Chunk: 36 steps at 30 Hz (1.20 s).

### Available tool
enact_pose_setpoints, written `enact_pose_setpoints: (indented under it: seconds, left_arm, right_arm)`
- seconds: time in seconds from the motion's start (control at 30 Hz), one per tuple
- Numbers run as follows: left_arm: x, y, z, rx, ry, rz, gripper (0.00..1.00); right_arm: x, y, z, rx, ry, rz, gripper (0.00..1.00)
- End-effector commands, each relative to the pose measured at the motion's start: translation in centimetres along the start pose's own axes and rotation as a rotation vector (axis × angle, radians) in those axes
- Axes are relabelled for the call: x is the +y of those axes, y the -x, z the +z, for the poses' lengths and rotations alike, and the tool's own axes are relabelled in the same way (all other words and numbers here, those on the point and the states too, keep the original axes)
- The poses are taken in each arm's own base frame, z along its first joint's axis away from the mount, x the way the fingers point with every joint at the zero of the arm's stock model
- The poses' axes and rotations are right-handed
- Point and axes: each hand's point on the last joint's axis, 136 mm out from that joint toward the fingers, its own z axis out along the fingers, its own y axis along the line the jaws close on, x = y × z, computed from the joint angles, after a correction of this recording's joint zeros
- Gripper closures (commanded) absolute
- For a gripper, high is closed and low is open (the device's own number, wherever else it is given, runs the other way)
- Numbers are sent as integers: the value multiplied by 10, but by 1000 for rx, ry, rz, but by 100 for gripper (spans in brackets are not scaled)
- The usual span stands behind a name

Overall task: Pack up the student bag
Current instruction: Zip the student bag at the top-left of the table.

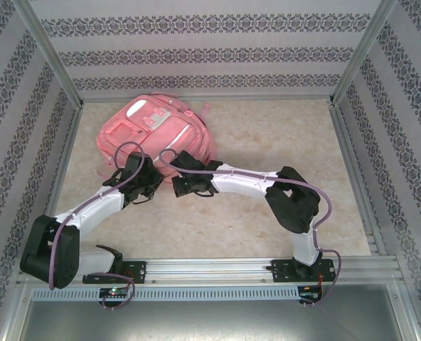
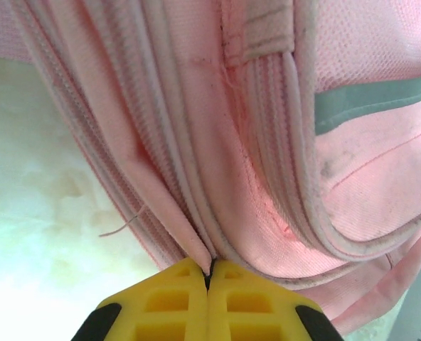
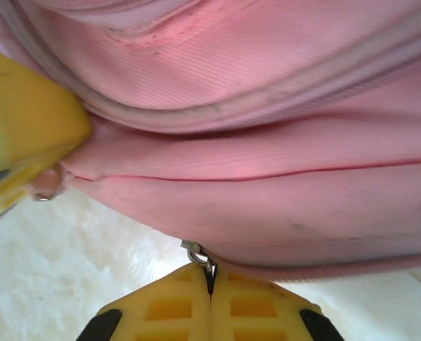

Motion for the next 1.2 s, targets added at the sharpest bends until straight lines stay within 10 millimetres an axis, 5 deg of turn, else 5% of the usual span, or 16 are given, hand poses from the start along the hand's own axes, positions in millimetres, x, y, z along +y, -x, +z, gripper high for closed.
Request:
enact_pose_setpoints:
  seconds: [0.0,0.23,0.37,0.5,0.67,0.77,0.83,1.17]
  left_arm:
    - [38,30,-24,-143,169,15,100]
    - [64,56,-60,-222,292,60,100]
    - [80,75,-70,-228,324,28,100]
    - [96,97,-77,-208,384,3,100]
    - [92,102,-79,-159,372,13,98]
    - [86,92,-79,-121,324,-10,68]
    - [84,83,-82,-93,301,-38,59]
    - [52,4,-64,30,35,-235,46]
  right_arm:
    - [-58,-6,-17,6,-148,25,100]
    - [-137,11,-30,-13,-266,80,100]
    - [-137,16,-30,-4,-259,36,100]
    - [-107,9,-25,17,-169,9,100]
    - [-29,-7,-16,44,0,-75,100]
    - [13,-11,-11,57,92,-96,100]
    - [32,-11,-9,58,134,-96,100]
    - [47,-6,-7,55,166,-104,100]
